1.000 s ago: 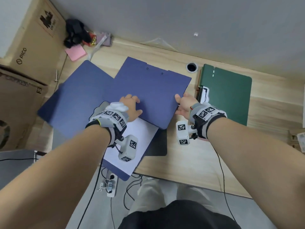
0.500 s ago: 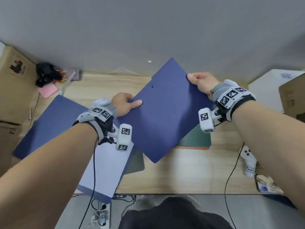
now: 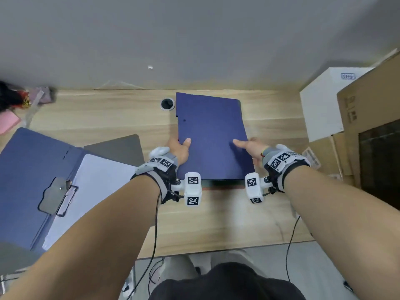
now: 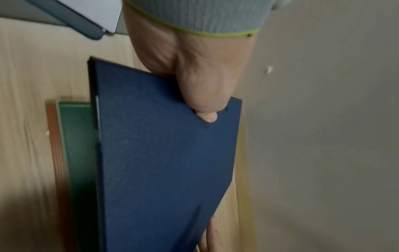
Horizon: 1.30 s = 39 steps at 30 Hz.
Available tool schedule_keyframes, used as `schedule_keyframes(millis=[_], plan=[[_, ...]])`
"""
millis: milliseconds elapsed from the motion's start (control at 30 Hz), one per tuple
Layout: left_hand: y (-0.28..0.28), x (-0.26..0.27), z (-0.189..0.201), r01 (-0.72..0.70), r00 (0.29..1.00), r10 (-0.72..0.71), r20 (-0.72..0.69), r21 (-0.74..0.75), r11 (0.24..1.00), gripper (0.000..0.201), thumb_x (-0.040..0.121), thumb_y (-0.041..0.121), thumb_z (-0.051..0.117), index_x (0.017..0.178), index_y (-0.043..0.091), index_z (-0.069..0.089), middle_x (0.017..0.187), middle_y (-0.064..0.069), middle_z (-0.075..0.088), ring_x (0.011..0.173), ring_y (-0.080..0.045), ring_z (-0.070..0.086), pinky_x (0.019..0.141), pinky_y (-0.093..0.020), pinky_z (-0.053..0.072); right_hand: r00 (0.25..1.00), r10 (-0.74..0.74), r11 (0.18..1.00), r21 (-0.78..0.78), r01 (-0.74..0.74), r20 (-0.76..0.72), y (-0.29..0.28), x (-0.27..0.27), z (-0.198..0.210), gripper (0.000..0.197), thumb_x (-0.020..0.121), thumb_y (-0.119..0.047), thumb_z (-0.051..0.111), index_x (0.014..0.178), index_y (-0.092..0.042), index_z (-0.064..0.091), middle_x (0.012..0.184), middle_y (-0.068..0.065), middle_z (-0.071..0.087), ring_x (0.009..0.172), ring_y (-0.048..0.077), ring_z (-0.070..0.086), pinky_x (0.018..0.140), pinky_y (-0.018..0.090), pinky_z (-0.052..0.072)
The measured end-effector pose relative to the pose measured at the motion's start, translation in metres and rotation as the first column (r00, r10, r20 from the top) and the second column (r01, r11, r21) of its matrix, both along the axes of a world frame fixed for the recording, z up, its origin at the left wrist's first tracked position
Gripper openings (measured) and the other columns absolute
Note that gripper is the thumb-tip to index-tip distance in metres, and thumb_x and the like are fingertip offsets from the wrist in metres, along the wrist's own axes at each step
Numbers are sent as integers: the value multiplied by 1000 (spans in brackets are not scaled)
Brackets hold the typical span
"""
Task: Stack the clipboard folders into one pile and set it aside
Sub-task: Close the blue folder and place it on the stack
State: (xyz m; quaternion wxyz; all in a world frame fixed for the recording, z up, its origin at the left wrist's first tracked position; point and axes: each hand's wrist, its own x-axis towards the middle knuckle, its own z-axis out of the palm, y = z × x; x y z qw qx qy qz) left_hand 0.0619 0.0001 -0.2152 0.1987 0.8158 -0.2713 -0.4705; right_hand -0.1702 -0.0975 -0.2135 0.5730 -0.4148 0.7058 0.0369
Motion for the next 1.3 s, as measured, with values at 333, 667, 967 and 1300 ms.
schedule_keyframes(millis=[333, 667, 967, 1300], plan=[[7, -5, -33, 187, 941, -237, 243, 211, 959, 59, 77, 56, 57, 122, 18, 61, 119, -5, 65, 90, -34, 68, 86, -46, 57, 990, 124, 989, -74, -129, -70, -2, -12, -42, 62, 74, -42, 76, 127, -12, 61, 123, 1, 69, 108, 26, 65, 95, 37, 51], [-21, -40, 69, 212, 975, -217, 44, -455, 865, 26, 89, 12, 63, 103, 27, 47, 101, -5, 73, 89, -28, 67, 78, -39, 57, 953, -187, 966, -130, 223, 239, -30, -2, 57, 94, 72, -88, 46, 140, -24, 50, 137, -8, 55, 123, 19, 55, 103, 44, 46], [-36, 32, 95, 296, 953, -197, 229, -578, 760, 52, 73, -19, 65, 71, 34, 64, 109, 1, 71, 98, -8, 67, 97, -15, 49, 437, -509, 815, 253, 521, 742, -29, -57, 120, 65, 88, -66, 53, 123, -12, 64, 141, 12, 59, 112, 28, 70, 97, 39, 56], [-20, 42, 67, -178, 937, 119, -330, -155, 972, 45, 101, 44, 49, 127, 10, 58, 104, 1, 72, 97, -22, 70, 96, -45, 57, 748, -148, 978, -15, 207, 647, 11, -49, 57, 60, 98, 8, 41, 152, -18, 39, 123, 0, 72, 107, 15, 72, 85, 30, 60]])
